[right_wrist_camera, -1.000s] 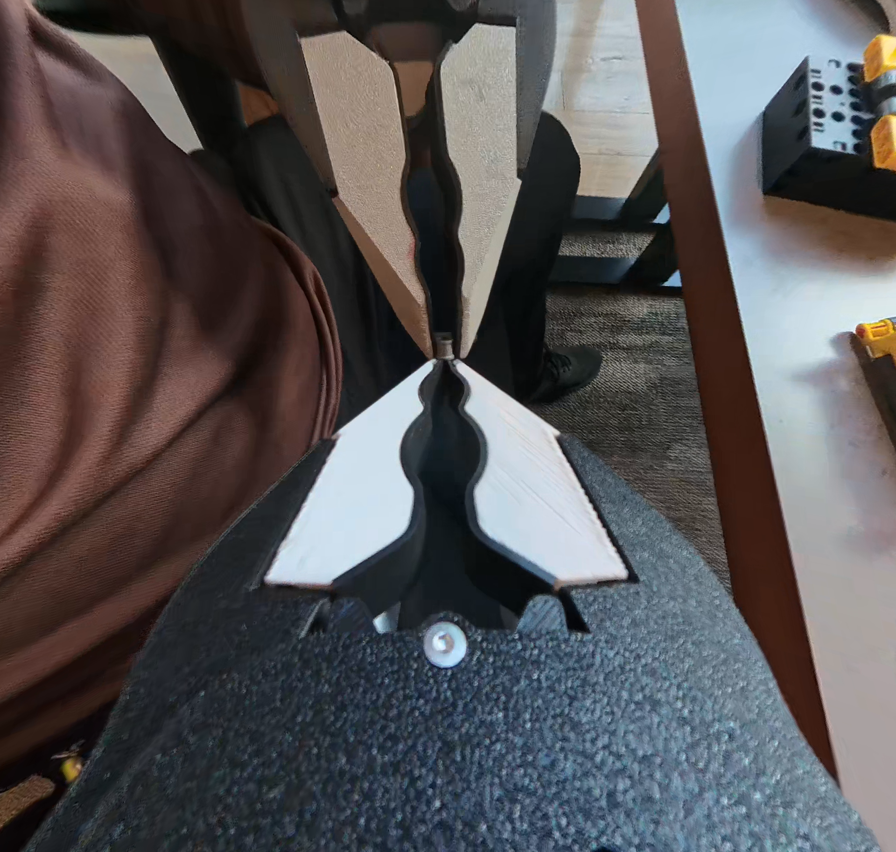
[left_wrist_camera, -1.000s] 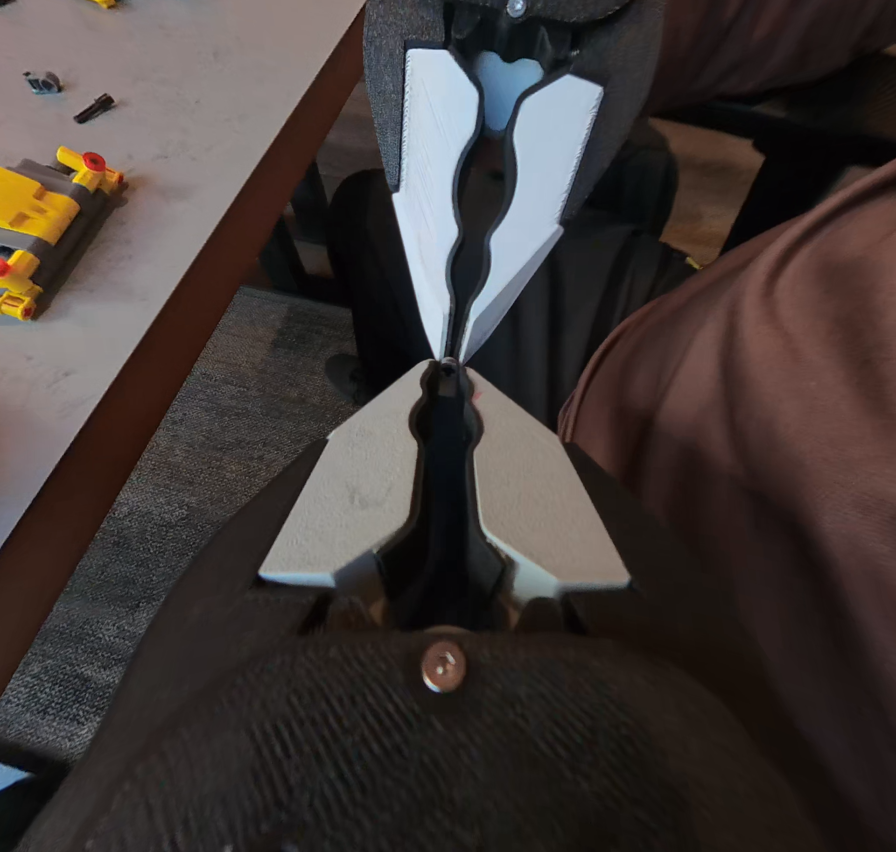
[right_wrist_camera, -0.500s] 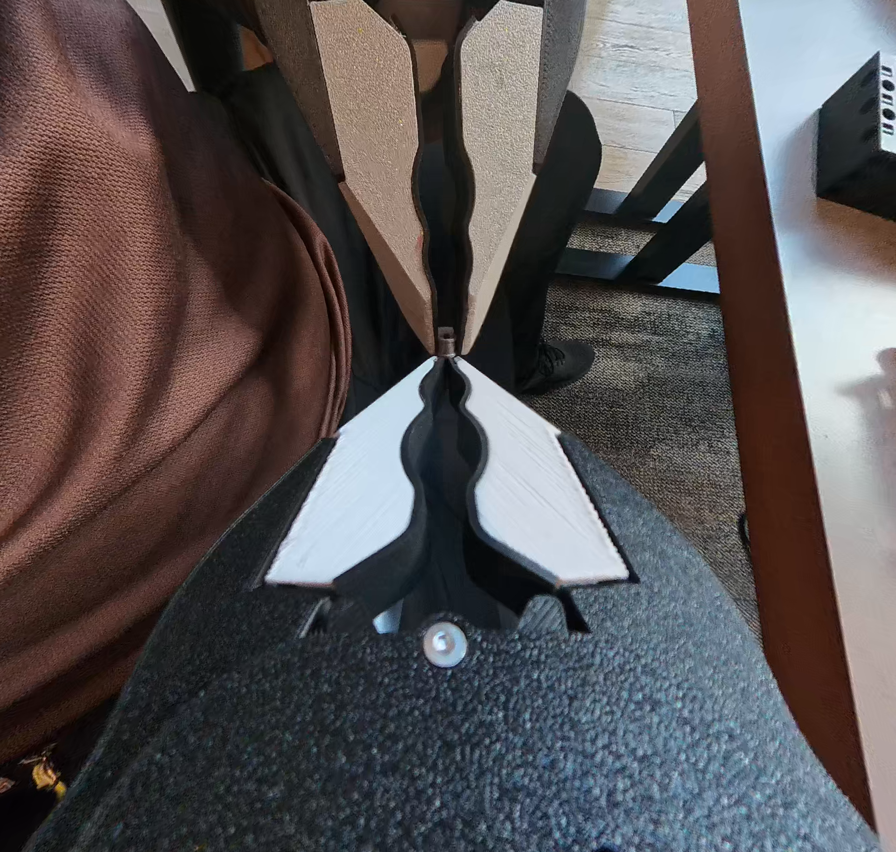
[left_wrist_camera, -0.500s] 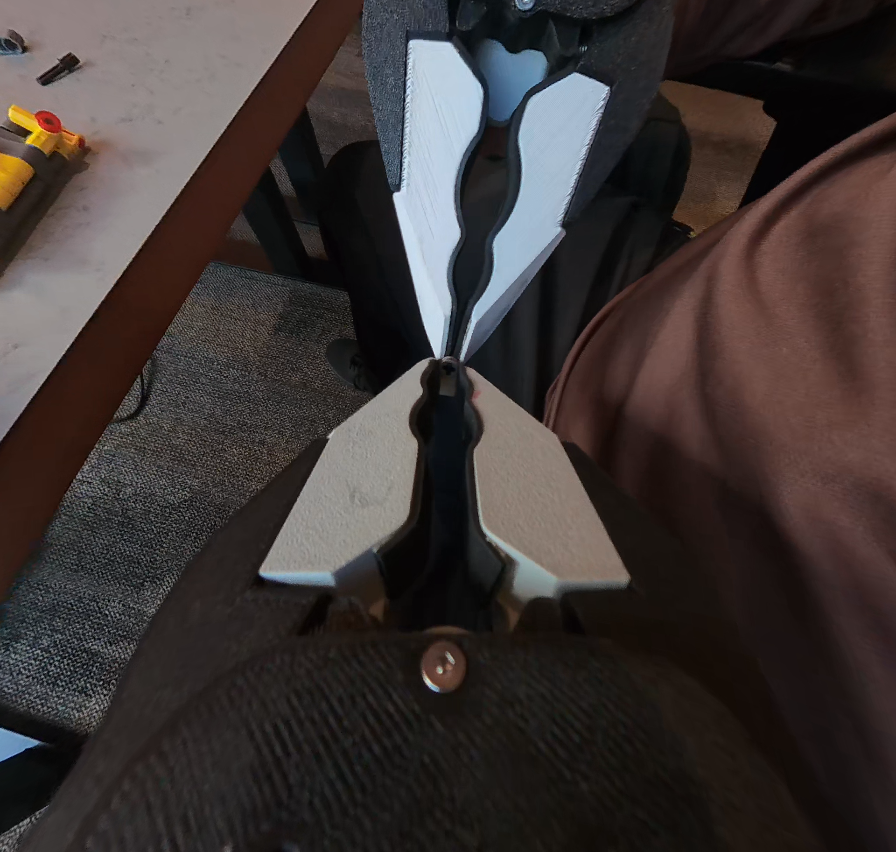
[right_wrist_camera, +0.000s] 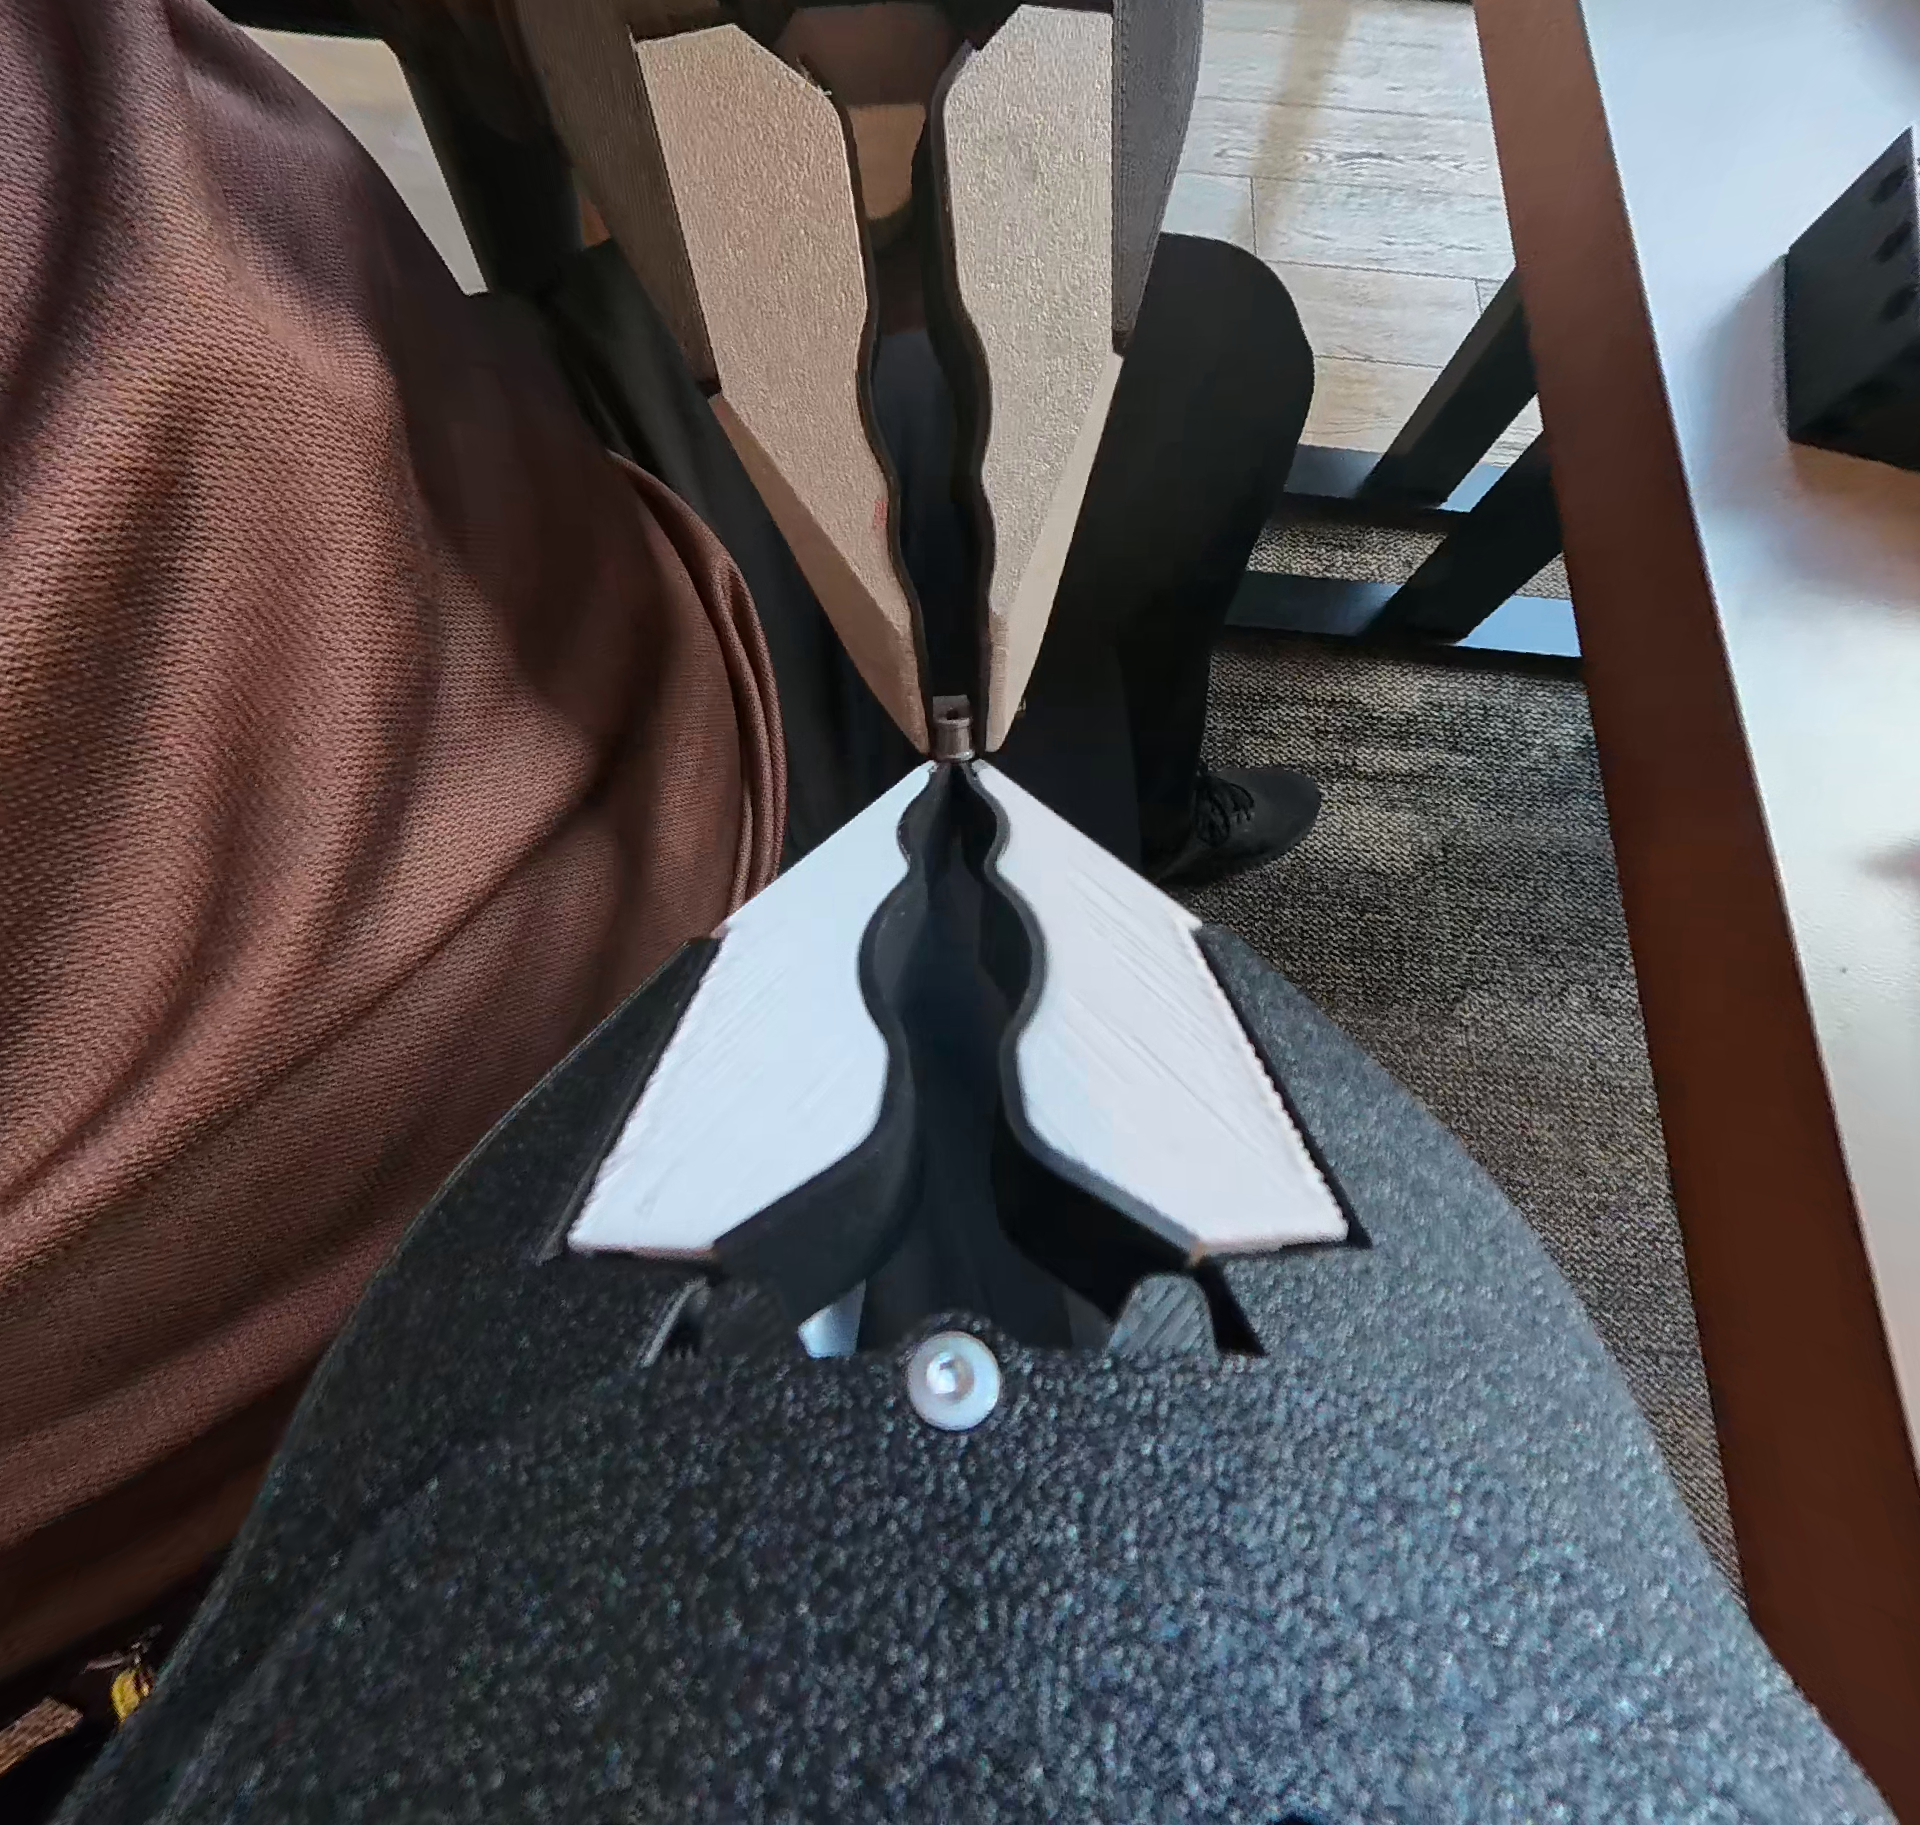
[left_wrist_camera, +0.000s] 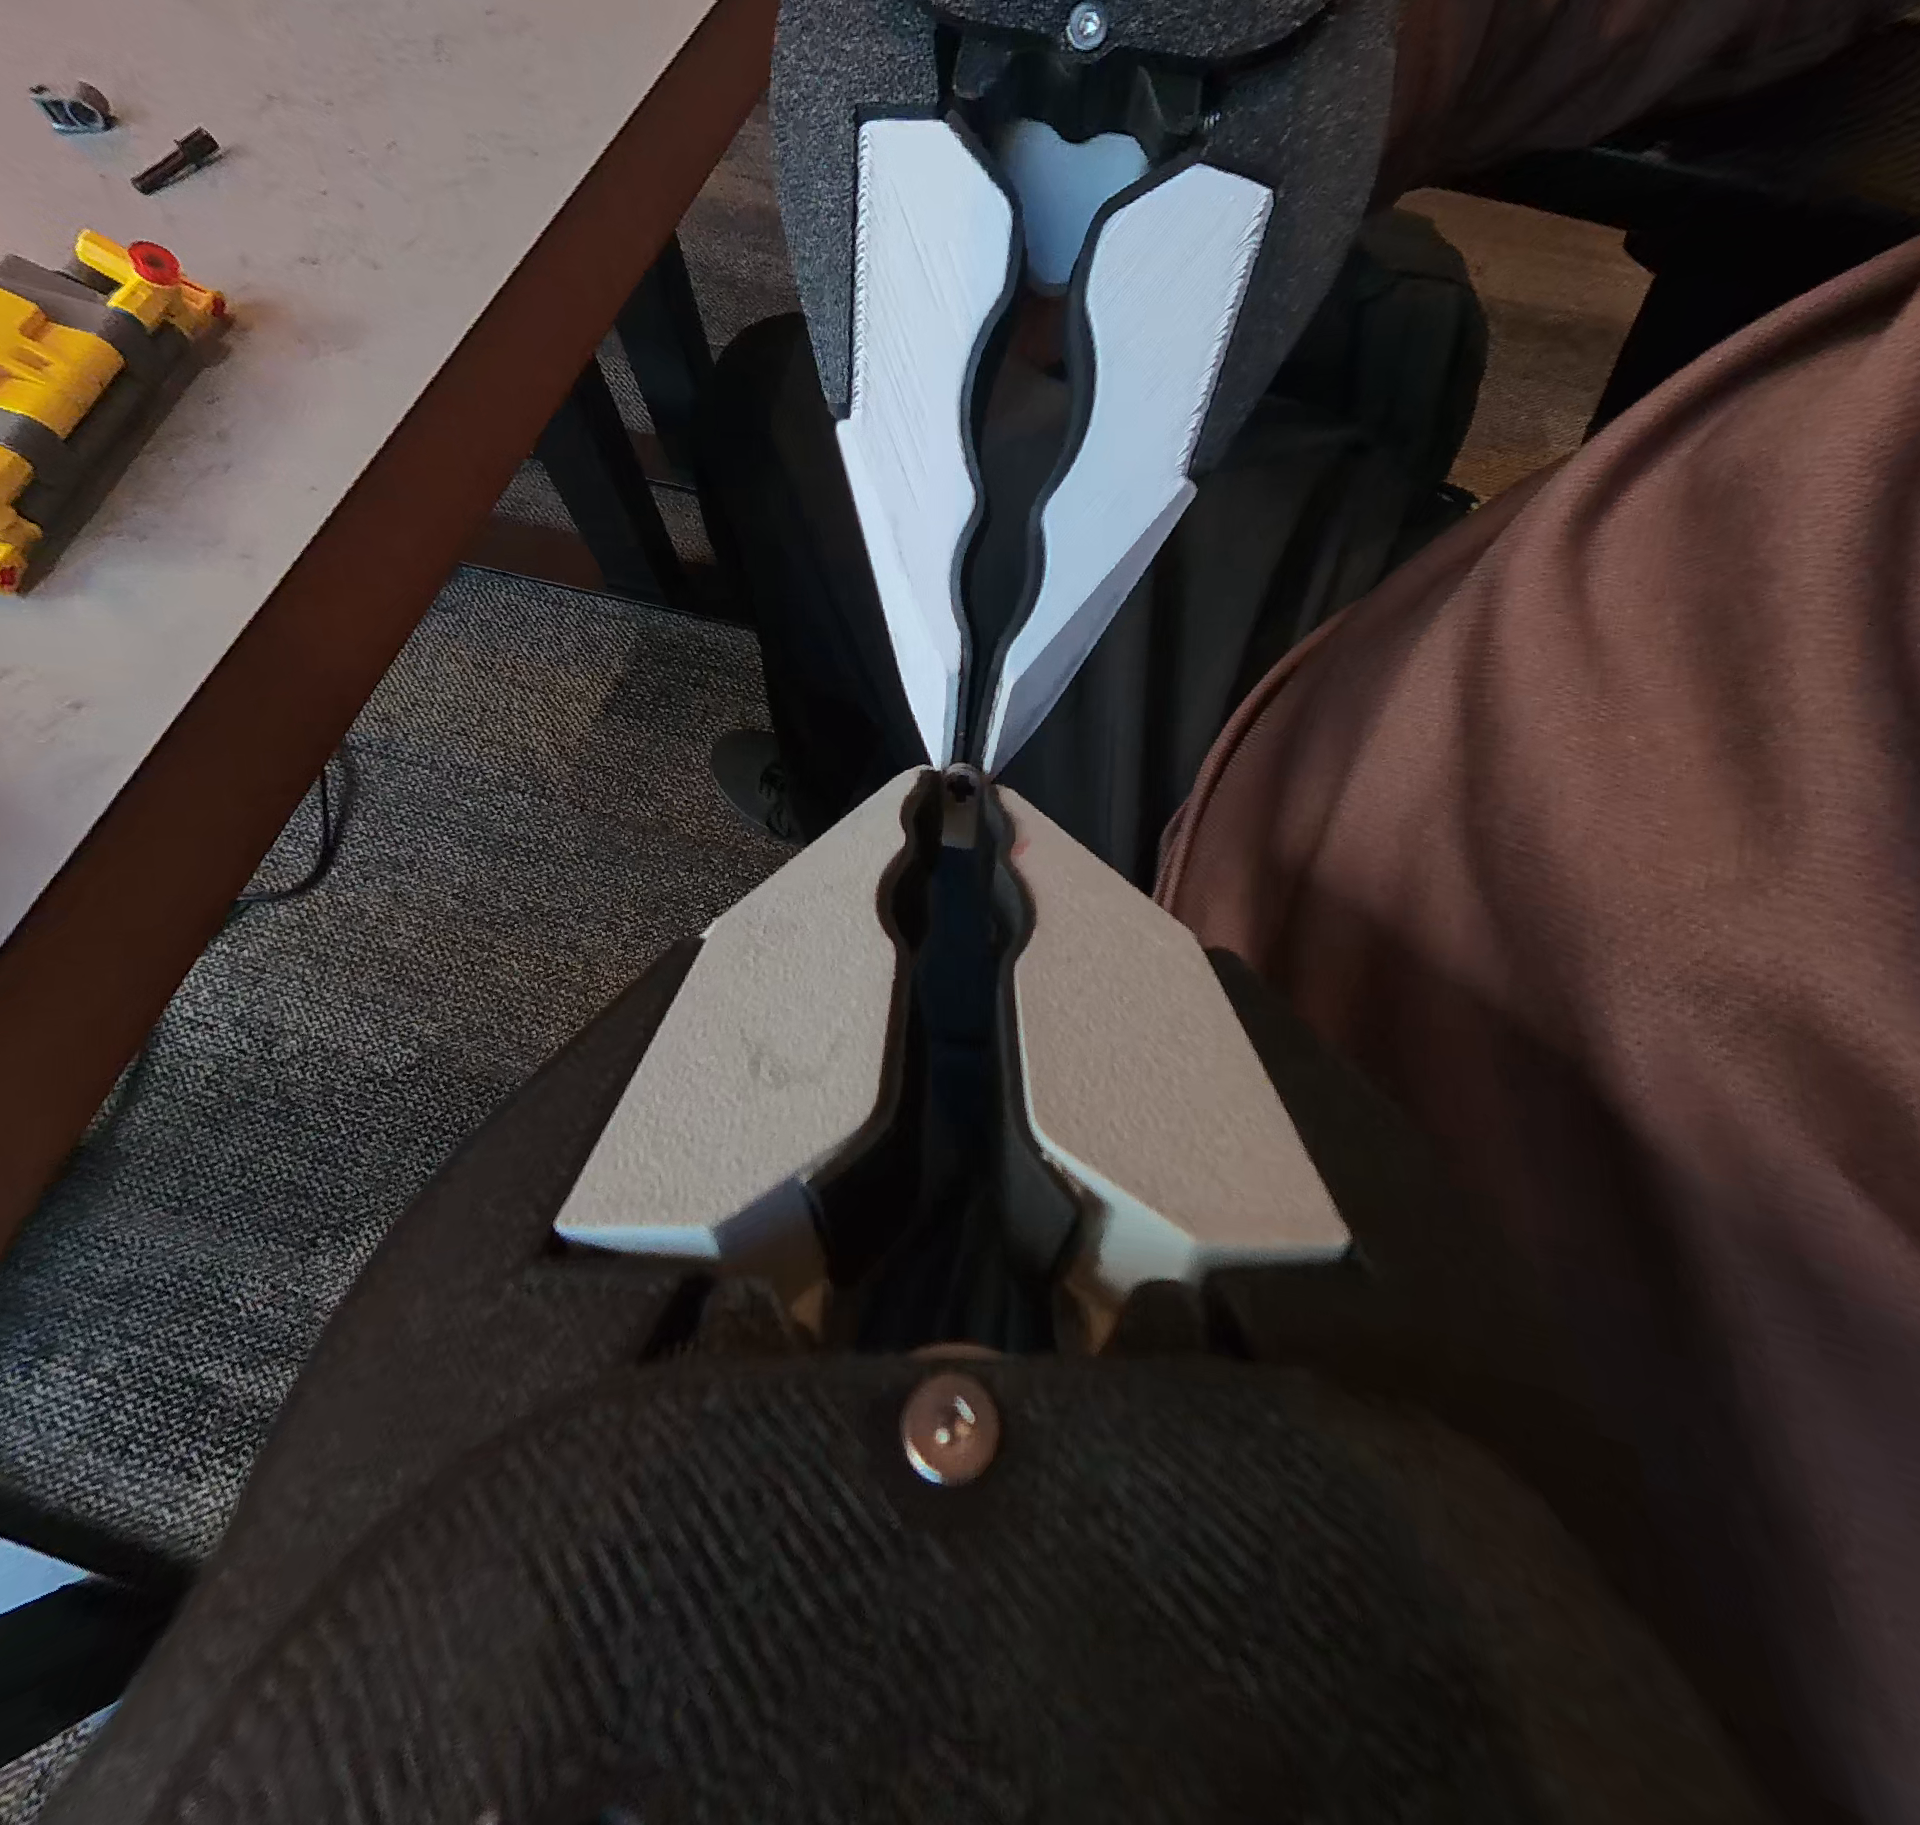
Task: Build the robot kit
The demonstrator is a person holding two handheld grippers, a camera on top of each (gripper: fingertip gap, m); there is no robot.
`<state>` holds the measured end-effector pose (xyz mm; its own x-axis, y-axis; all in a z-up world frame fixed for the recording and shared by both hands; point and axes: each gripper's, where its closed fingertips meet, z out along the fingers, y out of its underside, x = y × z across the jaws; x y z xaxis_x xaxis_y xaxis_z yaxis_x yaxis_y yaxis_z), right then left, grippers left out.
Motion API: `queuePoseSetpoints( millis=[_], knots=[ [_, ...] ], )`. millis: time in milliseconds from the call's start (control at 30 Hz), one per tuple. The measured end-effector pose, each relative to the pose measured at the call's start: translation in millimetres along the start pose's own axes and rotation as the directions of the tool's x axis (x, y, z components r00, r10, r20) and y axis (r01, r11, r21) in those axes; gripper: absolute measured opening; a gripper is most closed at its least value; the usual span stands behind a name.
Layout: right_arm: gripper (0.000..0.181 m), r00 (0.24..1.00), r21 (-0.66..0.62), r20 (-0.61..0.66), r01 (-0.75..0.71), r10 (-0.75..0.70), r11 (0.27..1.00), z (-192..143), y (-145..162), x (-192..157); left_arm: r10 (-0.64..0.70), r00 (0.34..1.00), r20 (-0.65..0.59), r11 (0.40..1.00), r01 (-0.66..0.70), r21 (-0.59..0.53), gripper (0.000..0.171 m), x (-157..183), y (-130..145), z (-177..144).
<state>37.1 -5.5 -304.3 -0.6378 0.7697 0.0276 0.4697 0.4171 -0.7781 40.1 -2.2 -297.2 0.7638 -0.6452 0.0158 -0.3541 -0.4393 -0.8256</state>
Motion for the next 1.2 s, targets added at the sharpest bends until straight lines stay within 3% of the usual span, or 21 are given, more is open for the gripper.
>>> queuePoseSetpoints(
  millis=[1200],
  knots=[
    [0.0,1.0,-0.059,-0.018,-0.012,0.011,0.998,5,4,5,0.0,0.999,-0.036,1.0,0.0,0.018,0.006,-3,7,9]
  ],
)
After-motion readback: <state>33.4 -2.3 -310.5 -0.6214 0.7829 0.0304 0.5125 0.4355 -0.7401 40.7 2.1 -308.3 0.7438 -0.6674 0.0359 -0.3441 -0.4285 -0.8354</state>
